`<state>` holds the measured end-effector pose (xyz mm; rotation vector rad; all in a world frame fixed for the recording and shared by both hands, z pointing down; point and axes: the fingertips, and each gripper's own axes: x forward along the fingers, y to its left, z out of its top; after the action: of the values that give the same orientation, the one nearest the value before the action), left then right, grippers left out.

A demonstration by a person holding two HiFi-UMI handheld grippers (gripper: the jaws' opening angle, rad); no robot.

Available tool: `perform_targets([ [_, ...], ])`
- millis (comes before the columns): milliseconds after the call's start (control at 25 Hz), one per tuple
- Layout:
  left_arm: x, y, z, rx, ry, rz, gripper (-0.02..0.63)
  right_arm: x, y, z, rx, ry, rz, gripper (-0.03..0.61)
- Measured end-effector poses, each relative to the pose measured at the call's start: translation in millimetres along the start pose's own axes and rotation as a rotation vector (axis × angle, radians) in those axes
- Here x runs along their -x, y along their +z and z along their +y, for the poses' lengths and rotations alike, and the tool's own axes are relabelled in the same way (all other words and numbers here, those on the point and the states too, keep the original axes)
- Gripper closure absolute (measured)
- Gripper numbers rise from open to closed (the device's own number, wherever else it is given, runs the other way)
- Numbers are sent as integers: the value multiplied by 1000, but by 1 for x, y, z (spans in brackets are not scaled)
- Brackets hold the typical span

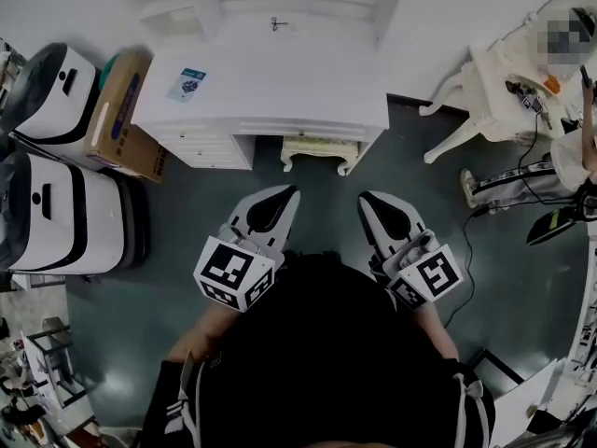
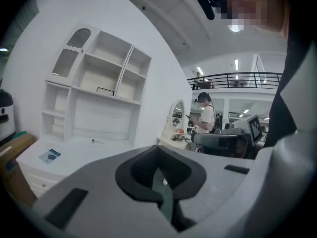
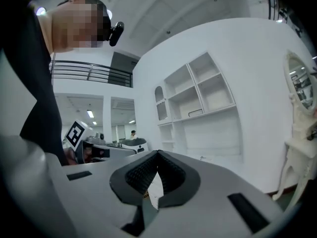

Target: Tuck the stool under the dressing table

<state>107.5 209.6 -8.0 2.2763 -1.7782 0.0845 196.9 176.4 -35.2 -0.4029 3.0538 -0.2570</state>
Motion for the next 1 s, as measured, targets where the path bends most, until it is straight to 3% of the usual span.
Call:
perform_targets([
  [240, -16, 7, -15, 13, 28, -13, 611, 19, -10, -9, 11, 14, 60, 560],
  [520, -24, 8, -17, 16, 27, -15, 611, 34, -11, -30, -12, -23, 31, 560],
  [1000, -27, 7, -14, 30, 13, -15, 611, 30, -10, -28, -4, -18, 39, 560],
])
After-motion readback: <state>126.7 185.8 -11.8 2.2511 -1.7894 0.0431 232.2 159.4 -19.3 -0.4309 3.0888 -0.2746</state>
